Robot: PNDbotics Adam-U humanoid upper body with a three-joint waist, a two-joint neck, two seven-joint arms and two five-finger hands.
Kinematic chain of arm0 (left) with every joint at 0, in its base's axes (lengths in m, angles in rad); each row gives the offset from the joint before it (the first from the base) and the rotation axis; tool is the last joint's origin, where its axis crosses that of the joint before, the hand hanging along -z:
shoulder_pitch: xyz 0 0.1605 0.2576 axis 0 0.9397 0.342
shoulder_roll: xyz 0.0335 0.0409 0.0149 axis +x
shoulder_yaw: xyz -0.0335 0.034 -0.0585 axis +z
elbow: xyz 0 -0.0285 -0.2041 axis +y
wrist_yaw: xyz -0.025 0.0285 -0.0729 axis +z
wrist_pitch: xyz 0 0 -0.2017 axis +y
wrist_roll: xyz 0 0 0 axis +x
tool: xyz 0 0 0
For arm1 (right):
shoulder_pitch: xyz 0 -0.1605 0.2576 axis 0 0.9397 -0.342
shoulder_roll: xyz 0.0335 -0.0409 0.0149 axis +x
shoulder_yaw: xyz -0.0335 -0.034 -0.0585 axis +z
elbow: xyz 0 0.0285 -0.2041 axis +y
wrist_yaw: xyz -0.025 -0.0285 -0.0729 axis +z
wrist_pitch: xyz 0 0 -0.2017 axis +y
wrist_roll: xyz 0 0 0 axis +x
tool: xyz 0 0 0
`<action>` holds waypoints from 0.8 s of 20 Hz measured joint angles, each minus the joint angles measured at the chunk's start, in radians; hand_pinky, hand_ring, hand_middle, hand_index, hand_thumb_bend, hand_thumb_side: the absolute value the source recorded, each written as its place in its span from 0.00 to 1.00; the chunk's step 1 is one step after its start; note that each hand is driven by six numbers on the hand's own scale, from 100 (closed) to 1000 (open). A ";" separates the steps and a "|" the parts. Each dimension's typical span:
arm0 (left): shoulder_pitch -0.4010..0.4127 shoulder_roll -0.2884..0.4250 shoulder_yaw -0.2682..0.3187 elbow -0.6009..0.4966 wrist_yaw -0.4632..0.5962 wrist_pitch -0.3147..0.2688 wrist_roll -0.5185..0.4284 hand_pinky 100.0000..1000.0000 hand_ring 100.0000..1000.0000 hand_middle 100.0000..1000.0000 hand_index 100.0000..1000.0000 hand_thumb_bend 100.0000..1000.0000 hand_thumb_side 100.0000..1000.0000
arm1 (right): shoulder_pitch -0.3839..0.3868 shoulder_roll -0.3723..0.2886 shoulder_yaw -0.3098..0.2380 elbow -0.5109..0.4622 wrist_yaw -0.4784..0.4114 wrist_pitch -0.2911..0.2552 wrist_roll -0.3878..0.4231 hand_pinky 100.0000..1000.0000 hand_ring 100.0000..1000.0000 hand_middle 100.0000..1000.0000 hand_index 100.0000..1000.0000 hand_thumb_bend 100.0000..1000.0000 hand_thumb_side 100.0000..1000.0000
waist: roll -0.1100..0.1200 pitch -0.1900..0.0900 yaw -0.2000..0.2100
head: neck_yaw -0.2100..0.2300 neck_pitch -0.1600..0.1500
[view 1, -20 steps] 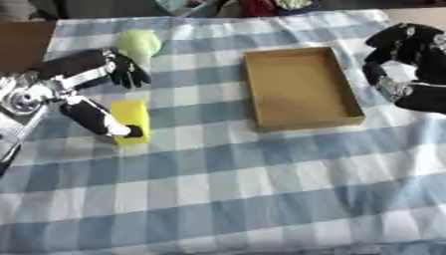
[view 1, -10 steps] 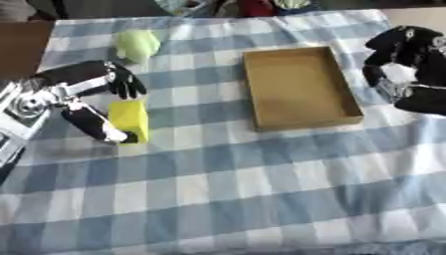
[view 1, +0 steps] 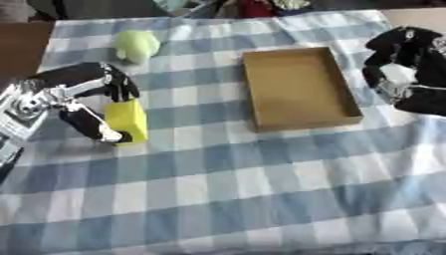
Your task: Pick up objects on the table and place them in the box.
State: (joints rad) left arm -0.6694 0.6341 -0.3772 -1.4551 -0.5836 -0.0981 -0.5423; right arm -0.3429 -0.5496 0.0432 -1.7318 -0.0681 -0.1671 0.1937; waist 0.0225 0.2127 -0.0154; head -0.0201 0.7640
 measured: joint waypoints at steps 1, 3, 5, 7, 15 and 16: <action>0.000 -0.002 0.000 0.003 -0.005 0.000 0.000 0.60 0.52 0.50 0.70 0.55 0.13 | 0.000 0.000 0.000 0.000 0.000 0.000 0.000 0.57 0.57 0.63 0.65 0.20 0.11 | 0.000 0.000 0.000 | 0.000 0.000; 0.000 -0.003 0.001 0.011 -0.016 0.001 0.000 0.59 0.52 0.50 0.69 0.54 0.13 | 0.000 0.000 0.000 0.000 0.000 0.000 0.000 0.57 0.57 0.63 0.65 0.20 0.11 | 0.000 0.000 -0.001 | 0.000 0.000; -0.002 -0.006 0.005 0.019 -0.024 0.001 0.000 0.59 0.50 0.48 0.67 0.54 0.12 | 0.000 0.000 0.000 0.000 0.000 0.000 0.000 0.57 0.57 0.63 0.65 0.20 0.11 | 0.000 0.000 -0.001 | 0.000 0.000; -0.003 -0.011 0.005 0.028 -0.029 0.001 0.001 0.58 0.49 0.47 0.66 0.54 0.11 | 0.000 0.000 0.000 0.000 0.000 0.000 0.000 0.57 0.57 0.63 0.65 0.20 0.11 | 0.000 -0.002 -0.001 | 0.000 0.000; -0.007 -0.018 0.006 0.036 -0.043 0.002 0.016 0.60 0.52 0.50 0.68 0.56 0.12 | 0.000 0.000 0.000 0.000 0.000 0.000 0.001 0.57 0.57 0.63 0.65 0.20 0.11 | -0.001 -0.002 0.002 | -0.001 0.000; -0.007 -0.018 0.006 0.034 -0.050 0.002 0.019 0.60 0.53 0.51 0.69 0.57 0.12 | 0.000 0.000 0.000 0.000 0.000 0.000 0.001 0.57 0.57 0.63 0.65 0.20 0.11 | -0.002 -0.002 0.002 | -0.001 0.000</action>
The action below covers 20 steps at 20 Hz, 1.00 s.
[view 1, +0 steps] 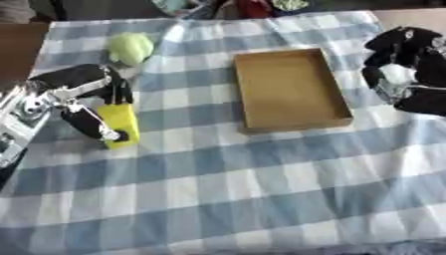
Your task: Pick up objects on the table and place them in the box.
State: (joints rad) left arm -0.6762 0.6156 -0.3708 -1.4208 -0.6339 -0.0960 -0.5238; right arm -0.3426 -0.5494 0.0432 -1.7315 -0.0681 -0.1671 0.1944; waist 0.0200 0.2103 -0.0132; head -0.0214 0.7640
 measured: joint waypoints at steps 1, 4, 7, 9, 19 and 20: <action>0.000 0.000 0.002 -0.004 -0.008 -0.001 0.003 0.63 0.55 0.54 0.71 0.60 0.16 | 0.000 0.000 0.000 0.000 0.000 0.000 0.000 0.57 0.57 0.63 0.65 0.20 0.11 | -0.001 0.000 0.000 | 0.000 0.000; 0.009 0.001 0.008 -0.024 -0.032 -0.002 0.007 0.64 0.55 0.55 0.73 0.62 0.19 | 0.000 0.000 0.000 0.000 0.000 0.000 0.000 0.57 0.57 0.63 0.65 0.20 0.11 | -0.003 0.000 0.002 | 0.000 0.000; 0.022 0.008 0.017 -0.065 -0.040 -0.002 0.005 0.65 0.56 0.57 0.74 0.65 0.23 | 0.000 0.000 0.000 0.003 0.000 0.000 0.000 0.57 0.57 0.63 0.65 0.20 0.11 | -0.003 0.000 0.003 | -0.001 0.000; 0.031 0.020 0.025 -0.097 -0.039 0.000 -0.002 0.66 0.56 0.57 0.74 0.65 0.24 | 0.001 0.000 -0.001 0.004 0.000 0.000 0.000 0.57 0.57 0.63 0.65 0.21 0.11 | -0.002 0.000 0.005 | -0.002 0.000; 0.044 0.044 0.042 -0.144 -0.035 0.025 -0.040 0.70 0.63 0.64 0.77 0.68 0.27 | 0.001 0.000 -0.004 0.005 0.000 0.000 0.000 0.57 0.57 0.63 0.65 0.21 0.11 | -0.001 0.000 0.005 | -0.004 0.000; 0.044 0.044 0.042 -0.135 -0.037 0.025 -0.041 0.70 0.64 0.65 0.77 0.68 0.28 | 0.001 0.000 -0.005 0.005 0.000 0.000 0.000 0.57 0.57 0.63 0.65 0.21 0.11 | -0.001 0.000 0.004 | -0.004 0.000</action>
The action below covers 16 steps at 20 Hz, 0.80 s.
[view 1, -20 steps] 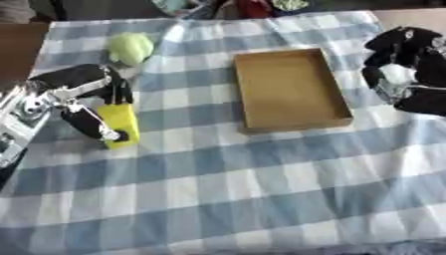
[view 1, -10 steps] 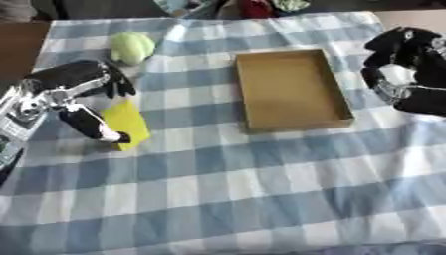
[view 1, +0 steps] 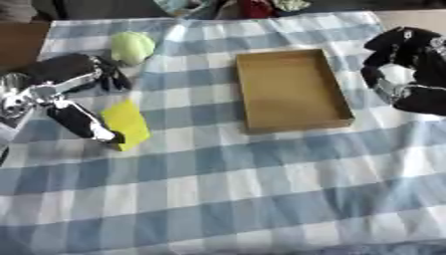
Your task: Pick up objects on the table and place them in the box.
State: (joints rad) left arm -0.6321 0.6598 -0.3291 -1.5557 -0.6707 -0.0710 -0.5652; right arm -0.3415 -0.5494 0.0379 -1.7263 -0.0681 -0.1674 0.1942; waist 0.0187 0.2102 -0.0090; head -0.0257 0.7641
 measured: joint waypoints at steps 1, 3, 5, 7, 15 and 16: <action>0.000 0.000 0.000 0.010 -0.002 0.000 -0.001 0.70 0.64 0.66 0.78 0.69 0.29 | 0.000 0.000 0.000 0.000 0.000 0.000 0.000 0.57 0.57 0.63 0.65 0.20 0.11 | 0.000 0.000 -0.001 | 0.000 0.000; -0.001 -0.002 -0.002 0.034 -0.008 0.000 -0.003 0.71 0.65 0.66 0.78 0.70 0.30 | 0.000 0.000 0.000 0.000 0.000 0.000 0.000 0.57 0.57 0.63 0.65 0.20 0.11 | 0.001 0.000 -0.003 | 0.000 0.000; -0.005 -0.012 -0.007 0.060 -0.017 -0.001 -0.004 0.70 0.64 0.66 0.78 0.71 0.32 | 0.000 0.000 0.000 0.000 0.000 0.000 0.000 0.57 0.57 0.63 0.65 0.20 0.11 | 0.001 0.000 -0.003 | 0.000 0.000; -0.011 -0.025 -0.011 0.086 -0.028 -0.001 -0.004 0.70 0.64 0.66 0.78 0.76 0.36 | 0.000 0.000 0.000 0.000 0.000 0.000 0.000 0.57 0.57 0.63 0.65 0.20 0.11 | 0.001 0.000 -0.004 | 0.000 0.000; -0.021 -0.068 -0.012 0.173 -0.068 0.012 0.022 0.68 0.60 0.62 0.77 0.76 0.39 | 0.002 0.000 0.000 0.000 0.000 0.000 0.000 0.57 0.57 0.63 0.65 0.20 0.11 | -0.001 0.000 -0.006 | 0.000 0.000; -0.021 -0.072 -0.012 0.180 -0.069 0.014 0.025 0.68 0.59 0.61 0.77 0.76 0.39 | 0.003 0.000 0.000 0.000 0.000 0.000 0.000 0.57 0.57 0.63 0.65 0.20 0.11 | -0.001 0.000 -0.006 | 0.000 0.000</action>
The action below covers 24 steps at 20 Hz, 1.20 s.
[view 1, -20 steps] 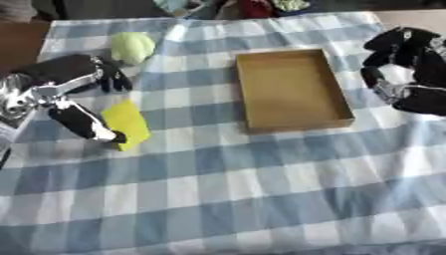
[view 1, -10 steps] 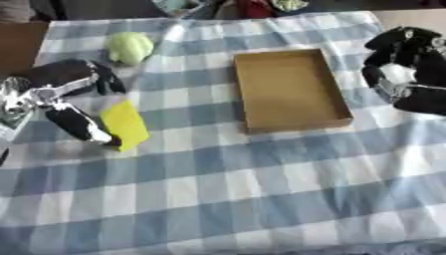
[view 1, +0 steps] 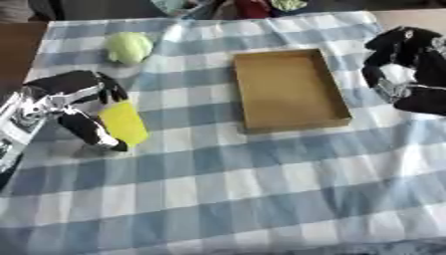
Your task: Pick up objects on the table and place them in the box.
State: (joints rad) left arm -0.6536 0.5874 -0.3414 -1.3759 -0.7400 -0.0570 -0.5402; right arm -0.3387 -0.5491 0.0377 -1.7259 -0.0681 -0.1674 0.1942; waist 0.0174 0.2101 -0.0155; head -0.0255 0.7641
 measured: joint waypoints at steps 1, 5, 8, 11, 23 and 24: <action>0.000 -0.003 0.000 0.005 -0.001 0.001 0.001 0.67 0.58 0.60 0.77 0.75 0.39 | 0.001 0.000 0.000 0.000 0.000 0.000 0.000 0.57 0.57 0.63 0.65 0.20 0.11 | 0.000 0.000 0.000 | 0.000 0.000; -0.006 -0.009 0.000 0.021 -0.008 0.009 0.010 0.63 0.52 0.53 0.73 0.73 0.35 | 0.001 0.000 0.000 0.000 0.000 0.000 0.000 0.57 0.57 0.63 0.65 0.20 0.11 | 0.000 0.000 -0.001 | 0.000 0.000; -0.006 -0.016 0.000 0.025 -0.012 0.017 0.018 0.60 0.46 0.47 0.69 0.69 0.28 | 0.001 0.000 0.000 0.000 0.000 0.000 0.000 0.56 0.57 0.63 0.65 0.20 0.11 | 0.000 0.000 -0.002 | 0.000 0.000; -0.007 -0.017 0.000 0.025 -0.014 0.025 0.035 0.55 0.40 0.41 0.64 0.60 0.20 | 0.002 0.000 0.000 0.000 0.000 0.000 0.000 0.56 0.57 0.63 0.65 0.20 0.11 | 0.000 0.000 -0.002 | 0.000 0.000; -0.029 0.002 0.001 -0.092 0.020 0.071 0.083 0.51 0.35 0.35 0.59 0.43 0.08 | 0.004 0.000 0.000 0.004 0.000 0.000 0.000 0.56 0.57 0.63 0.65 0.20 0.11 | 0.003 -0.001 -0.002 | -0.001 0.000; -0.036 0.004 0.001 -0.109 0.026 0.074 0.081 0.51 0.35 0.35 0.59 0.44 0.09 | 0.004 0.000 0.000 0.006 0.000 0.000 0.000 0.56 0.57 0.63 0.65 0.20 0.11 | 0.004 -0.001 -0.002 | -0.001 0.000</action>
State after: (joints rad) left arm -0.6892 0.5919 -0.3408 -1.4845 -0.7143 0.0169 -0.4593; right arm -0.3343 -0.5487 0.0376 -1.7203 -0.0681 -0.1672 0.1944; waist 0.0210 0.2096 -0.0178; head -0.0261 0.7641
